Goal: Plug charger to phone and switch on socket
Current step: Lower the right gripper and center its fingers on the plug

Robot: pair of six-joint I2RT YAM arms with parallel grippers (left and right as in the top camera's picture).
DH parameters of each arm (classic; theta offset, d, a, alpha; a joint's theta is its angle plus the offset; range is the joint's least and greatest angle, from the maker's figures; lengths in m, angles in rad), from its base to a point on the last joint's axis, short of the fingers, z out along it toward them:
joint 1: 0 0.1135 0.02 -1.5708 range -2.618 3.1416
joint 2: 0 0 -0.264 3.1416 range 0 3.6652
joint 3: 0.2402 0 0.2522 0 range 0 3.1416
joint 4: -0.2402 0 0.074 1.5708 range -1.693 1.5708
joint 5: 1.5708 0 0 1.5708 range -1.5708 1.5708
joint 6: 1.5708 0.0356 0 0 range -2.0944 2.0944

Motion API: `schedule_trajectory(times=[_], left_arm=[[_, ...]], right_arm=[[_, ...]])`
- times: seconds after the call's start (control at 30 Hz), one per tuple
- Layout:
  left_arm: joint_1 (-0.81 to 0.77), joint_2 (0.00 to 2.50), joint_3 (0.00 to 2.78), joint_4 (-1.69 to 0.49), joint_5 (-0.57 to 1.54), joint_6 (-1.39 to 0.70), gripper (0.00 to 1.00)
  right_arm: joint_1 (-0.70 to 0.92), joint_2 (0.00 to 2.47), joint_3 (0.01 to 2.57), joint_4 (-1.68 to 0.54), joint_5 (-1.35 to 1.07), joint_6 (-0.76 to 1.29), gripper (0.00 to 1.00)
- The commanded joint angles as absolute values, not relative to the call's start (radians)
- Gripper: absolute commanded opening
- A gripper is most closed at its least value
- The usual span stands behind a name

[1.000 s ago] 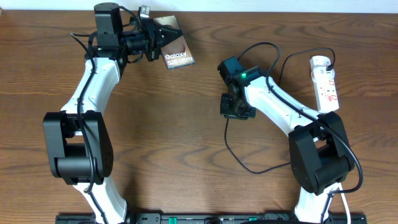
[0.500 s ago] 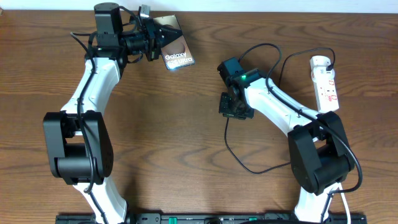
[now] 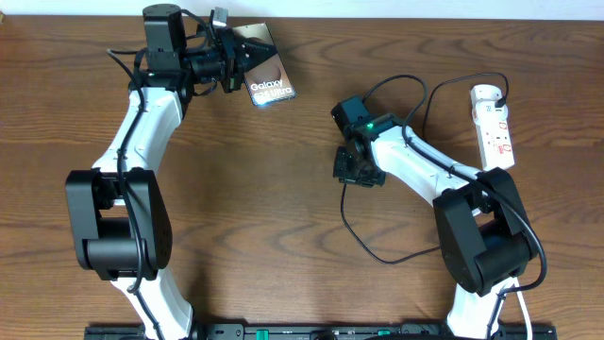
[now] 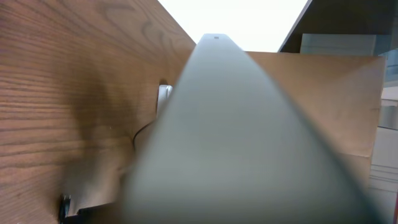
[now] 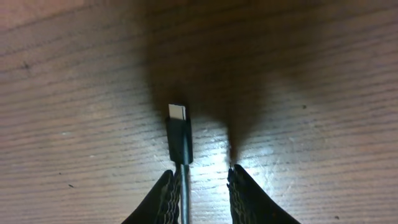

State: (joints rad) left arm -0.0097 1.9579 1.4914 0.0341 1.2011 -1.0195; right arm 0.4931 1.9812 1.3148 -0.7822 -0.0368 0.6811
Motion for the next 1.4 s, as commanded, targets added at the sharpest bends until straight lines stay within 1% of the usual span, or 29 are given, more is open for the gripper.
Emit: schedule_trajectory(times=[0.0, 0.33, 0.6, 0.77, 0.83, 0.87, 0.9, 1.0, 1.1, 1.23, 1.37], left_arm=[[-0.008, 1.956, 1.493, 0.045, 1.218, -1.003, 0.07], [-0.008, 1.956, 1.493, 0.045, 1.218, -1.003, 0.07], [-0.008, 1.956, 1.493, 0.045, 1.218, -1.003, 0.07], [-0.008, 1.956, 1.493, 0.045, 1.218, -1.003, 0.07], [-0.008, 1.956, 1.493, 0.045, 1.218, -1.003, 0.07], [-0.008, 1.956, 1.493, 0.045, 1.218, -1.003, 0.07], [-0.008, 1.956, 1.493, 0.045, 1.218, -1.003, 0.07], [-0.008, 1.956, 1.493, 0.045, 1.218, -1.003, 0.07], [-0.008, 1.956, 1.493, 0.045, 1.218, -1.003, 0.08], [-0.008, 1.956, 1.493, 0.045, 1.218, -1.003, 0.07], [-0.008, 1.956, 1.493, 0.045, 1.218, -1.003, 0.07]], right_arm=[[0.502, 1.983, 1.286, -0.760, -0.032, 0.695, 0.25], [0.507, 1.983, 1.243, -0.691, -0.033, 0.718, 0.24], [0.529, 1.983, 1.241, -0.646, 0.028, 0.718, 0.23], [0.533, 2.008, 1.241, -0.637, 0.031, 0.718, 0.18], [0.529, 2.011, 1.241, -0.637, 0.023, 0.718, 0.09], [0.528, 2.011, 1.241, -0.638, 0.023, 0.718, 0.01], [0.528, 2.009, 1.243, -0.639, 0.020, 0.717, 0.01], [0.525, 2.008, 1.258, -0.647, 0.004, 0.663, 0.01], [0.520, 2.009, 1.299, -0.689, -0.004, 0.553, 0.01], [0.514, 2.009, 1.401, -0.813, -0.006, 0.364, 0.01], [0.514, 2.009, 1.453, -0.854, -0.006, 0.268, 0.01]])
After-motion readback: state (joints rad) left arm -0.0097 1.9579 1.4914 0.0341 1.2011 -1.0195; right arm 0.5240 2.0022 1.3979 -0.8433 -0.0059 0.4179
